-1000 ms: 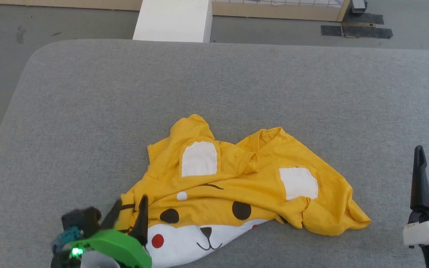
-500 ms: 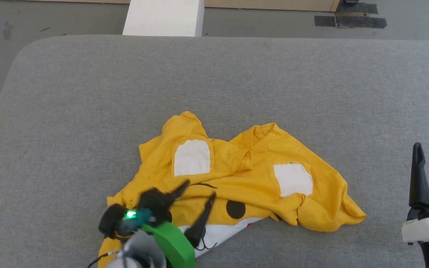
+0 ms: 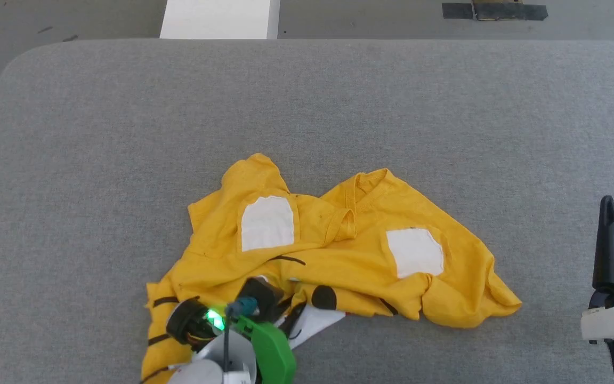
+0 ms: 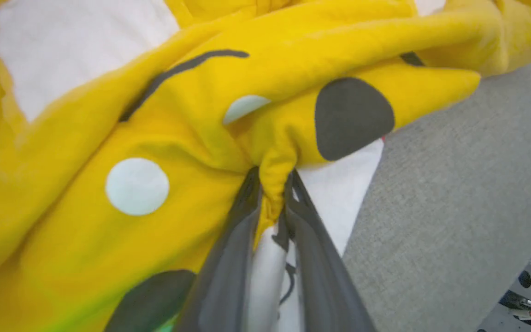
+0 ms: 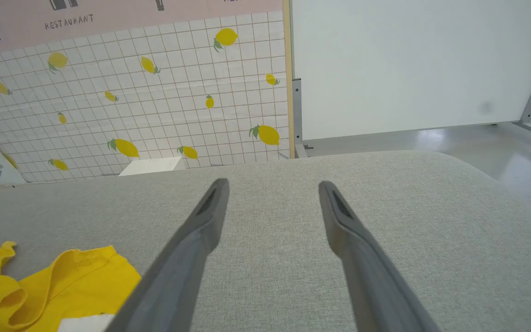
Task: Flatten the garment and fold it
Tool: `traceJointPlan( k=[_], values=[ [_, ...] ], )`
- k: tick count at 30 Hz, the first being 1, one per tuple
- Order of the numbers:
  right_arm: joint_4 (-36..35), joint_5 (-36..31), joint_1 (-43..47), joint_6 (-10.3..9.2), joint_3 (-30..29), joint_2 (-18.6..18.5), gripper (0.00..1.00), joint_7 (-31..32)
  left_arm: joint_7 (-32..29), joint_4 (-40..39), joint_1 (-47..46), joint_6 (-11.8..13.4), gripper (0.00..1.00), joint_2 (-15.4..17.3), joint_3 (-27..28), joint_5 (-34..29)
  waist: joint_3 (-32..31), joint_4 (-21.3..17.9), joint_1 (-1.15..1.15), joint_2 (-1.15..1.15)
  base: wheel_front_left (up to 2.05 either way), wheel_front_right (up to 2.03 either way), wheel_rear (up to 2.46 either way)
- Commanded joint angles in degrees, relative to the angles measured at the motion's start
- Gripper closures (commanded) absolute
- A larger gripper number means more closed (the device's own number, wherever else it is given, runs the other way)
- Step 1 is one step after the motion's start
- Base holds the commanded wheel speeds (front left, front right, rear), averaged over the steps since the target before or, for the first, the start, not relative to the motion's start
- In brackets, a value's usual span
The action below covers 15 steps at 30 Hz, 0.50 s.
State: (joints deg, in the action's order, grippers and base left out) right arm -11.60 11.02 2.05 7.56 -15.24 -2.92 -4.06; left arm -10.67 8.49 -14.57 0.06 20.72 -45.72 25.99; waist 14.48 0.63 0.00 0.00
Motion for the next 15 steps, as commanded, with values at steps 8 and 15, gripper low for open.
traceJointPlan(
  k=[8, 15],
  values=[
    [0.55, 0.07, -1.46, -0.08, -0.4, 0.04, 0.0, -0.28, -3.26, -7.39, -0.26, -4.02, 1.0, -9.48, 2.91, 16.77, -1.09, 1.79, 0.0, 0.0, 0.0, 0.0, 0.0],
    [1.59, 0.22, -1.5, -0.08, 1.02, 0.04, 0.0, -0.37, -11.99, -6.0, -0.89, -5.93, 1.0, -13.88, -4.22, 22.42, -1.5, 1.7, 0.0, 0.0, 0.0, 0.0, 0.0]
  ],
)
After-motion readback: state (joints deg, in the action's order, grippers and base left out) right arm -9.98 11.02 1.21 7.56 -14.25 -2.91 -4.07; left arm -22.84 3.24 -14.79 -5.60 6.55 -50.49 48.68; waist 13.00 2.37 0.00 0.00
